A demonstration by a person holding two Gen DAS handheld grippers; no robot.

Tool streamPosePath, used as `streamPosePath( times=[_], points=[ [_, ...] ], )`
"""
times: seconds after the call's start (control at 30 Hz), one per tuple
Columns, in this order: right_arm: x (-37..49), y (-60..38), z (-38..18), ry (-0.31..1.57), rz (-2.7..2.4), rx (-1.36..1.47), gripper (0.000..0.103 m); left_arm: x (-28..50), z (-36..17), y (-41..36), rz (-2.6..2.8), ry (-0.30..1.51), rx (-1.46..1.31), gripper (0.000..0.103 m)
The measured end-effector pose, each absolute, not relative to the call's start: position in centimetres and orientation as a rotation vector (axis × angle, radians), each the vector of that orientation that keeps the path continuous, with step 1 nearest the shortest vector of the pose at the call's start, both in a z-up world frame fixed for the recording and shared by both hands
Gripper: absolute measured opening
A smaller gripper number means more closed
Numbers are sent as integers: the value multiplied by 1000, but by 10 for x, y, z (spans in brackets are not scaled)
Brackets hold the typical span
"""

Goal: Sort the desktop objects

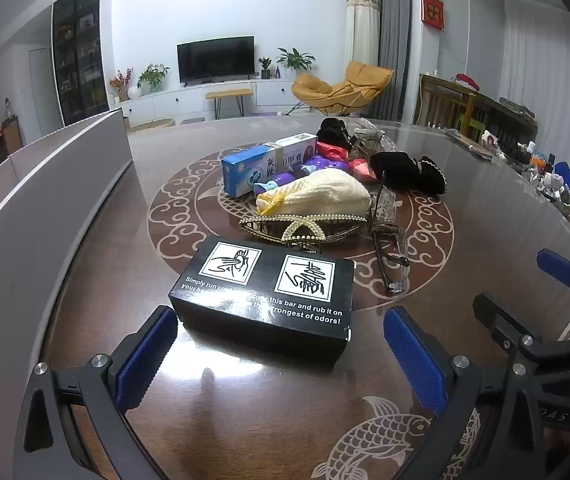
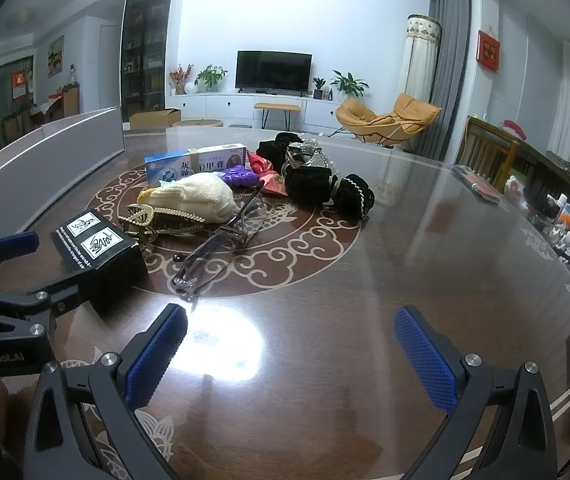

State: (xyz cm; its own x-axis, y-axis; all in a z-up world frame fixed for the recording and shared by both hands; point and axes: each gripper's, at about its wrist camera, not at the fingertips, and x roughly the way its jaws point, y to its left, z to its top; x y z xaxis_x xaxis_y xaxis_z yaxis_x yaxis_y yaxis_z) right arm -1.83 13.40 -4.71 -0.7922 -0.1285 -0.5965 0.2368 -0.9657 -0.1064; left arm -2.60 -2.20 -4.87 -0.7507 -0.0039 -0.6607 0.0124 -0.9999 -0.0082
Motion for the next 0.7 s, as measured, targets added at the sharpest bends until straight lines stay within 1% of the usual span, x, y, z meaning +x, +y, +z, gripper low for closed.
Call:
streamPosePath(
  times=[0.7],
  points=[
    [-17,135,-47,243,-2787,908,103,-28,-50,-23,-2932,23,1112,103]
  ],
)
